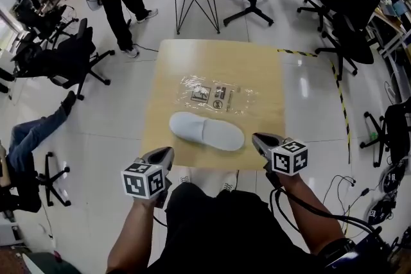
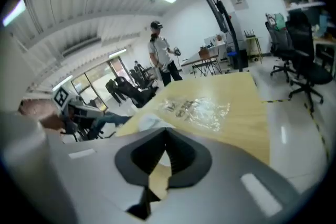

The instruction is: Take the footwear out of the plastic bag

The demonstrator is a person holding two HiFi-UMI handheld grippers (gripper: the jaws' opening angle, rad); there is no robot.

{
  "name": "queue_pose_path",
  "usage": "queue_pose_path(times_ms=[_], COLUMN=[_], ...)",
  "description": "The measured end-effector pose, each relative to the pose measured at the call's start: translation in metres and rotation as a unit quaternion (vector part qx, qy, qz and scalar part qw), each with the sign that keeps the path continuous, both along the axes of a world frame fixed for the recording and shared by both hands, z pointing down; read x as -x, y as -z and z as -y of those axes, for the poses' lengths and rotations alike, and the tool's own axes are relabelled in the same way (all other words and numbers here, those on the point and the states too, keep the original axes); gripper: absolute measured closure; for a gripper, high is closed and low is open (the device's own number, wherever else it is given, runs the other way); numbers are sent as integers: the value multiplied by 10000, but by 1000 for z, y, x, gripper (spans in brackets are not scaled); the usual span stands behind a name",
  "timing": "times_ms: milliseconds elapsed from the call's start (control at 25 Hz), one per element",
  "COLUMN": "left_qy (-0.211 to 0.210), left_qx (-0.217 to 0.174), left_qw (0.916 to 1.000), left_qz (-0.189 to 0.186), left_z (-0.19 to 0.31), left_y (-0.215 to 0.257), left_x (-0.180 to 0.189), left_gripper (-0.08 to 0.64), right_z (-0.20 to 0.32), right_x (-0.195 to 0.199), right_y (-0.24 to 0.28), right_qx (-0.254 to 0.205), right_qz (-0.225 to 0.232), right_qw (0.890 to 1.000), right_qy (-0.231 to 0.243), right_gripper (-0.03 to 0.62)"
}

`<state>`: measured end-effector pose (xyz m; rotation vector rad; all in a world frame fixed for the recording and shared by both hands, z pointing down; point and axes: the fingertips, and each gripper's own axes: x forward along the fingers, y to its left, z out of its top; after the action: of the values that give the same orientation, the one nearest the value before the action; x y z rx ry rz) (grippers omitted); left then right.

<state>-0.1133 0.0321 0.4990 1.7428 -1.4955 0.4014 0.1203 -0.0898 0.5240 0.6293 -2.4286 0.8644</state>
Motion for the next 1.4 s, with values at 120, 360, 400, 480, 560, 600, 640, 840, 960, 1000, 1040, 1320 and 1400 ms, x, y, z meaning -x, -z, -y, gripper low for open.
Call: queue_pose_path(times_ms=[120, 360, 400, 480, 560, 600, 640, 840, 960, 1000, 1040, 1320, 1400], left_qy=[-166, -681, -806, -1015, -1188, -1272, -1351, -1621, -1672, -1709, -1764, -1927, -1911], left_qx=[-137, -300, -338, -484, -677, -742, -779, -900, -939, -926, -907, -832, -843], left_qw=[9997, 9971, 9960, 9935, 9906, 9891, 9878, 9826, 9814, 9808, 9800, 9776, 9779], left_qz=[81, 146, 174, 174, 102, 62, 21, -63, -114, -135, -148, -141, -121], left_z=[-13, -36, -39, -46, -55, -60, -65, -85, -96, -100, -105, -120, -123], left_y=[8, 14, 17, 29, 41, 46, 49, 53, 52, 51, 51, 44, 43], left_x=[-6, -12, -12, -9, -9, -10, -11, -5, -2, -1, -2, 0, 2], left_gripper=[554, 554, 554, 554, 554, 554, 554, 554, 554, 554, 554, 554, 554], right_z=[-12, -54, -63, -85, -113, -128, -142, -207, -233, -239, -244, -262, -264], right_x=[10, 19, 20, 26, 28, 27, 27, 28, 25, 24, 24, 23, 24], right_y=[31, 96, 98, 95, 86, 83, 80, 69, 66, 67, 67, 59, 61], right_qx=[-95, -664, -688, -694, -711, -702, -671, -560, -564, -565, -566, -447, -433], right_qz=[416, 1020, 989, 808, 550, 460, 414, 238, 128, 109, 89, -115, -112], right_qw=[9989, 9910, 9906, 9911, 9916, 9911, 9903, 9874, 9855, 9845, 9834, 9807, 9810], right_qy=[-210, -552, -646, -798, -931, -1030, -1145, -1458, -1593, -1657, -1720, -1899, -1889], right_gripper=[591, 591, 591, 591, 591, 591, 591, 591, 591, 592, 592, 591, 592])
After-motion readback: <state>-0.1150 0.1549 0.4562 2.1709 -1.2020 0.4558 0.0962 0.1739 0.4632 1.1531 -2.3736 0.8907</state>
